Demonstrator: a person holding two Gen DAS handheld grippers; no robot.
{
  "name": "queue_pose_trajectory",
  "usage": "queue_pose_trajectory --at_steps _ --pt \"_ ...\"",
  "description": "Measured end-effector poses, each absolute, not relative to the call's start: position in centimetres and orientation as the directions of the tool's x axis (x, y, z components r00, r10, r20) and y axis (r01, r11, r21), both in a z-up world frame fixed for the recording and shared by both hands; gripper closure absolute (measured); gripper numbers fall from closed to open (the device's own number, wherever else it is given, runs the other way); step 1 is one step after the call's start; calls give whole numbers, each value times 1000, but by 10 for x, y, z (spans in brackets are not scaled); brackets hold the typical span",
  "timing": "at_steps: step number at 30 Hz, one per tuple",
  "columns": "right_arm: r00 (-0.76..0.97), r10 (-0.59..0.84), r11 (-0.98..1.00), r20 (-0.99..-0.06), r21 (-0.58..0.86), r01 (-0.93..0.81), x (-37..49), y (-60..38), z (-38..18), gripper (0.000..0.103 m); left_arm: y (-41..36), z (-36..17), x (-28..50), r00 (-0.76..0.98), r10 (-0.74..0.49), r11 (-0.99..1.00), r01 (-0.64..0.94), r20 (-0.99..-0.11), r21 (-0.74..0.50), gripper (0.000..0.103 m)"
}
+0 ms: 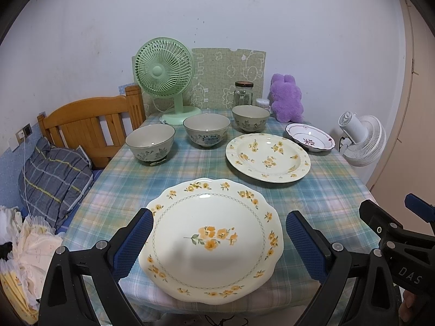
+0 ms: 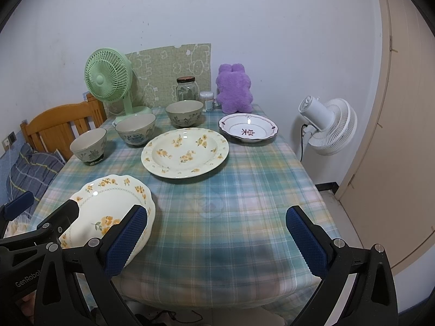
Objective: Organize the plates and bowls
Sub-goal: 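Move the left gripper to the rim of the yellow-flower plate, then grasp the yellow-flower plate rim with the left gripper and lift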
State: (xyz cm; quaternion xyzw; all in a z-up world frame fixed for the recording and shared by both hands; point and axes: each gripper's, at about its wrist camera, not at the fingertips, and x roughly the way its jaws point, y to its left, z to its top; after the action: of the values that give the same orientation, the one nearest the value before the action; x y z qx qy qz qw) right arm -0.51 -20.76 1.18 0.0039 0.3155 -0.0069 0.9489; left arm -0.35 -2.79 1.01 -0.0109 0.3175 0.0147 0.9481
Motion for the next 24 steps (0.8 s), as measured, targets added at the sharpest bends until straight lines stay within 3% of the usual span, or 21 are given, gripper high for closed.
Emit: queue_pose_trajectory --at_steps 24 --pt "770 8 1000 -638 13 0 24 -178 7 0 6 1 17 762 49 998 -65 -646 -2 7"
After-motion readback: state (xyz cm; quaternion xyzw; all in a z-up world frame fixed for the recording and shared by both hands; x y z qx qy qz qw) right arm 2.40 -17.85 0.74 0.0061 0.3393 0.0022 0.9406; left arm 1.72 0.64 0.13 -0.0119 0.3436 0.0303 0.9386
